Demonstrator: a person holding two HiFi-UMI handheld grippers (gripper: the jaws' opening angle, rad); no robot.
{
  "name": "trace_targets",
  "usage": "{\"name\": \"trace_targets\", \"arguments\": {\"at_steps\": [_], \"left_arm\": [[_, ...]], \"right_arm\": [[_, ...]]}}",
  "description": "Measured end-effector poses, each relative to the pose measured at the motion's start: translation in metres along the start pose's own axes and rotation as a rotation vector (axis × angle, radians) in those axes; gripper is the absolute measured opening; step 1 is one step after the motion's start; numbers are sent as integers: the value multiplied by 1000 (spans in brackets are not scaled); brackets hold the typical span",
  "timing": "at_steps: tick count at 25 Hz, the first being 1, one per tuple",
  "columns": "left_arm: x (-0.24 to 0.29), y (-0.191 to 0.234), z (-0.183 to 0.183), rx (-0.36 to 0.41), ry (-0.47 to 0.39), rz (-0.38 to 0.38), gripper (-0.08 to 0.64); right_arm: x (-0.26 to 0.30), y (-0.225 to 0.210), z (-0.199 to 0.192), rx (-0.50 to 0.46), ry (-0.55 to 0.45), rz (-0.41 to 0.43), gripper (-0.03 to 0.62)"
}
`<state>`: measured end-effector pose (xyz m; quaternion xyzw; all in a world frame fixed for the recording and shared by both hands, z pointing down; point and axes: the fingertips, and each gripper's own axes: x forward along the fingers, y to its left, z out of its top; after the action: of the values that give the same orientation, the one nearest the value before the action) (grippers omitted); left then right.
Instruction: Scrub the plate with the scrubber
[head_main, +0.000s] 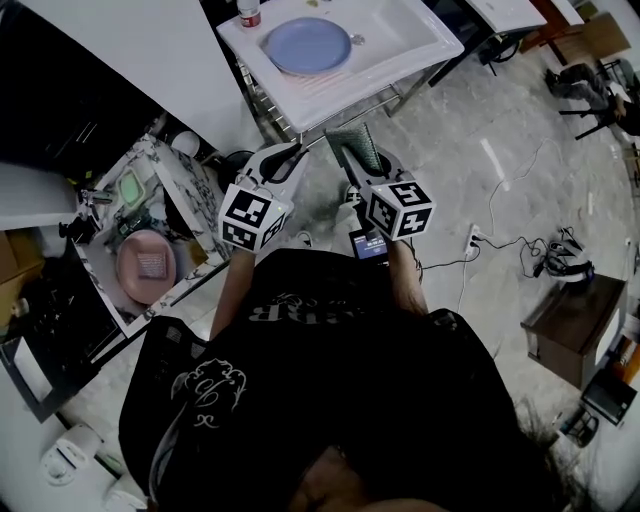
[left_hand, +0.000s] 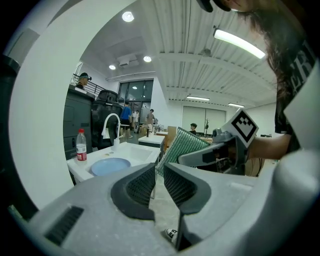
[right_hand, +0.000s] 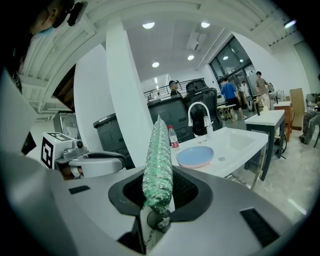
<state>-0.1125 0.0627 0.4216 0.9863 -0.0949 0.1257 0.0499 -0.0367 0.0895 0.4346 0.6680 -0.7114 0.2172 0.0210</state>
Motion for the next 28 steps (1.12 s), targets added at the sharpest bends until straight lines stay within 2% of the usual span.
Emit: {"name": "trace_targets", "arguments": {"at_steps": [8, 19, 23, 28], "left_arm": [[64, 26, 10, -28, 22, 68, 51], [177, 53, 43, -78, 39, 221, 51], [197, 62, 42, -95, 67, 289, 52], [207, 66, 34, -121, 111, 333, 52]], "right_arm": [[32, -67, 18, 3, 34, 44, 91], [76, -181, 78, -47, 71, 169, 91], [90, -207, 85, -49, 93, 223, 91], [107, -225, 83, -25, 128, 265, 91]]}}
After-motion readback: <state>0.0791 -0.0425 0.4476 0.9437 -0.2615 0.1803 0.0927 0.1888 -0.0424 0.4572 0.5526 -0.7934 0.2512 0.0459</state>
